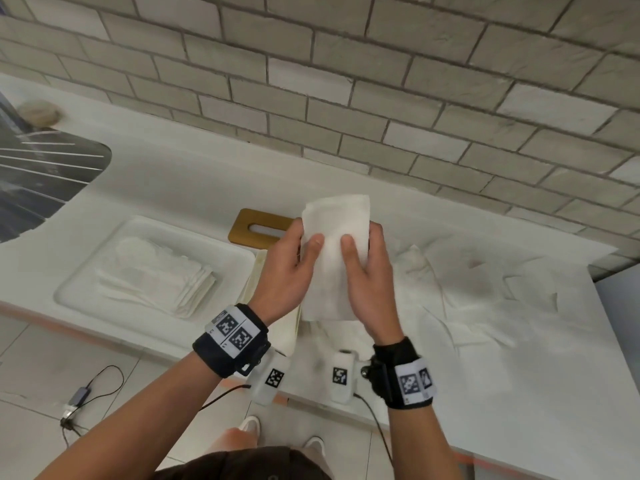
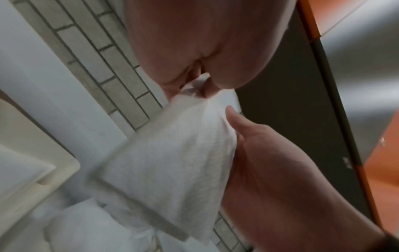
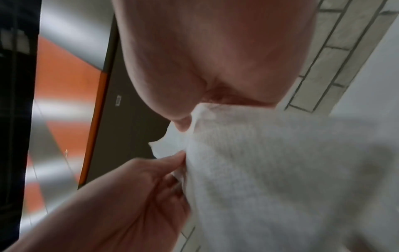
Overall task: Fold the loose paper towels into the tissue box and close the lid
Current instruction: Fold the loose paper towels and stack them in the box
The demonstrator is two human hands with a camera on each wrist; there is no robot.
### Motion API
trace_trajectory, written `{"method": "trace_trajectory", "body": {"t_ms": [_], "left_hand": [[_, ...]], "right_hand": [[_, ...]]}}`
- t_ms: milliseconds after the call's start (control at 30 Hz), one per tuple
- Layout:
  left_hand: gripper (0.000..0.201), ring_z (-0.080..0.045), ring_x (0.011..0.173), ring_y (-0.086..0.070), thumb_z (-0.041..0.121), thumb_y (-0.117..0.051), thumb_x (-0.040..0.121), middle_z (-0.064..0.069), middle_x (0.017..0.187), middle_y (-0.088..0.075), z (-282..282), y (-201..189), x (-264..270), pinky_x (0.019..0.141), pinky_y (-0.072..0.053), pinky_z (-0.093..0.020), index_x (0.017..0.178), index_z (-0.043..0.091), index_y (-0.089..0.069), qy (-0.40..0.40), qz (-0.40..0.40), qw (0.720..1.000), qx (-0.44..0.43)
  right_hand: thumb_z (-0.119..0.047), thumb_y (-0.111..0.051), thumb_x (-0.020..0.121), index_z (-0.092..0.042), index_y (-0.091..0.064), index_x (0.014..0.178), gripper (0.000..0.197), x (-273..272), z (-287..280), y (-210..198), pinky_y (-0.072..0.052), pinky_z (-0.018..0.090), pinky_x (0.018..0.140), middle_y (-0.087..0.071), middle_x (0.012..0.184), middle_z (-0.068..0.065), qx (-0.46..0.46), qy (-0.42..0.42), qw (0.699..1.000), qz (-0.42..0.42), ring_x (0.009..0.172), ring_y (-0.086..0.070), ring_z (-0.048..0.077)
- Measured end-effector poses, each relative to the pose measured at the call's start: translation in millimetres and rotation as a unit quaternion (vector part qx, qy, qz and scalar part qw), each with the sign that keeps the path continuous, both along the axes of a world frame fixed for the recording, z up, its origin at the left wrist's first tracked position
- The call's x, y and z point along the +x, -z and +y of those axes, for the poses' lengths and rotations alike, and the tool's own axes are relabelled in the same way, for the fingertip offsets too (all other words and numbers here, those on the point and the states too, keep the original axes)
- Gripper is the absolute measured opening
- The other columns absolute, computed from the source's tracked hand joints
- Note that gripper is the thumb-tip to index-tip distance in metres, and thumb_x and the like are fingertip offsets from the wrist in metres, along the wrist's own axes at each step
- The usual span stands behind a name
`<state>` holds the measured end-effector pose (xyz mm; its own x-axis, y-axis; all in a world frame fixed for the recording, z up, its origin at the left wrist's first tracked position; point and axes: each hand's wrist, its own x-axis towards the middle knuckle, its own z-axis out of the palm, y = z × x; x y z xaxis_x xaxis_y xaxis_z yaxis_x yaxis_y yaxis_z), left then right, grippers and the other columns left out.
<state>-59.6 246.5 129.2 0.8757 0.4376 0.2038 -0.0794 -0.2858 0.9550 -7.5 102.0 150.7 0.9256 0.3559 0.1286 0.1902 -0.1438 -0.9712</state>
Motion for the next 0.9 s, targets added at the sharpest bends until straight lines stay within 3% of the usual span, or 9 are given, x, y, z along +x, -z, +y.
{"method": "trace_trajectory", "body": {"t_ms": [67, 133, 300, 467, 600, 700, 800, 867, 900], "left_hand": [[0.028, -0.019, 0.1, -0.072, 0.032, -0.049, 0.111, 0.001, 0.112, -0.073, 16, 3, -3, 0.085, -0.059, -0.055, 0.131, 0.016, -0.06, -0.026, -0.004, 1.0, 0.002], [0.024, -0.017, 0.104, -0.07, 0.028, -0.047, 0.114, 0.002, 0.116, -0.072, 35, 7, -7, 0.089, -0.059, -0.052, 0.131, 0.016, -0.058, -0.039, 0.01, 0.999, -0.016], [0.026, -0.025, 0.098, -0.071, 0.023, -0.053, 0.111, -0.005, 0.114, -0.071, 86, 46, -10, 0.086, -0.059, -0.05, 0.135, 0.018, -0.046, -0.007, 0.106, 0.99, 0.094], [0.039, -0.035, 0.121, -0.062, 0.012, -0.064, 0.102, -0.013, 0.132, -0.064, 117, 85, -22, 0.103, -0.05, -0.044, 0.139, 0.008, -0.051, 0.012, 0.17, 0.955, 0.243], [0.022, -0.026, 0.116, -0.064, 0.012, -0.06, 0.104, -0.003, 0.126, -0.066, 115, 84, -25, 0.097, -0.052, -0.04, 0.125, 0.015, -0.062, 0.109, 0.166, 0.925, 0.325], [0.037, -0.029, 0.129, -0.057, 0.03, -0.061, 0.105, -0.005, 0.143, -0.055, 104, 86, -16, 0.104, -0.049, -0.042, 0.139, 0.019, -0.053, 0.235, 0.225, 0.848, 0.418], [0.105, -0.039, 0.157, -0.026, 0.071, -0.065, 0.089, -0.017, 0.172, -0.019, 91, 106, -12, 0.129, -0.018, -0.052, 0.166, 0.018, -0.018, 0.293, 0.319, 0.7, 0.568], [0.14, -0.045, 0.161, -0.009, 0.092, -0.061, 0.073, -0.025, 0.174, 0.003, 83, 121, -15, 0.129, 0.003, -0.062, 0.168, 0.017, 0.009, 0.297, 0.351, 0.621, 0.635], [0.146, -0.047, 0.161, -0.005, 0.096, -0.059, 0.069, -0.028, 0.173, 0.007, 81, 126, -15, 0.127, 0.008, -0.065, 0.167, 0.017, 0.015, 0.293, 0.353, 0.604, 0.652]], "right_hand": [[-0.031, -0.064, 0.109, -0.036, -0.032, 0.153, 0.054, -23, 14, 7, -0.063, 0.031, 0.084, -0.073, 0.119, -0.016, 0.03, 0.001, 0.999, 0.023, 0.105, -0.075, 0.006], [-0.02, -0.067, 0.107, -0.038, -0.025, 0.152, 0.065, -46, 21, 23, -0.064, 0.031, 0.086, -0.073, 0.122, -0.008, 0.036, 0.001, 0.999, 0.03, 0.104, -0.076, 0.011], [-0.012, -0.062, 0.106, -0.034, -0.053, 0.127, 0.031, -76, 44, 84, -0.048, 0.02, 0.07, -0.071, 0.098, -0.01, -0.147, -0.003, 0.989, 0.012, 0.081, -0.067, 0.003], [-0.011, -0.054, 0.109, -0.013, -0.053, 0.141, 0.033, -82, 67, 123, -0.05, 0.03, 0.103, -0.057, 0.14, 0.013, -0.336, -0.09, 0.932, 0.106, 0.124, -0.061, 0.027], [-0.016, -0.053, 0.11, -0.015, -0.05, 0.148, 0.038, -85, 72, 124, -0.049, 0.028, 0.096, -0.053, 0.14, 0.013, -0.36, -0.118, 0.917, 0.123, 0.12, -0.061, 0.027], [-0.021, -0.061, 0.105, -0.024, -0.058, 0.136, 0.031, -76, 62, 120, -0.053, 0.028, 0.085, -0.066, 0.121, 0.007, -0.333, -0.106, 0.929, 0.12, 0.104, -0.067, 0.022], [-0.017, -0.064, 0.098, -0.03, -0.066, 0.108, 0.017, -49, 35, 118, -0.062, 0.038, 0.084, -0.078, 0.093, -0.004, -0.301, 0.012, 0.952, 0.059, 0.088, -0.075, 0.016], [-0.015, -0.065, 0.096, -0.03, -0.061, 0.112, 0.022, -28, 14, 119, -0.061, 0.042, 0.087, -0.075, 0.105, -0.006, -0.338, 0.052, 0.94, 0.005, 0.098, -0.072, 0.018], [-0.017, -0.068, 0.095, -0.029, -0.057, 0.12, 0.03, -20, 7, 122, -0.059, 0.042, 0.09, -0.069, 0.118, -0.005, -0.375, 0.038, 0.926, -0.009, 0.108, -0.068, 0.021]]}}
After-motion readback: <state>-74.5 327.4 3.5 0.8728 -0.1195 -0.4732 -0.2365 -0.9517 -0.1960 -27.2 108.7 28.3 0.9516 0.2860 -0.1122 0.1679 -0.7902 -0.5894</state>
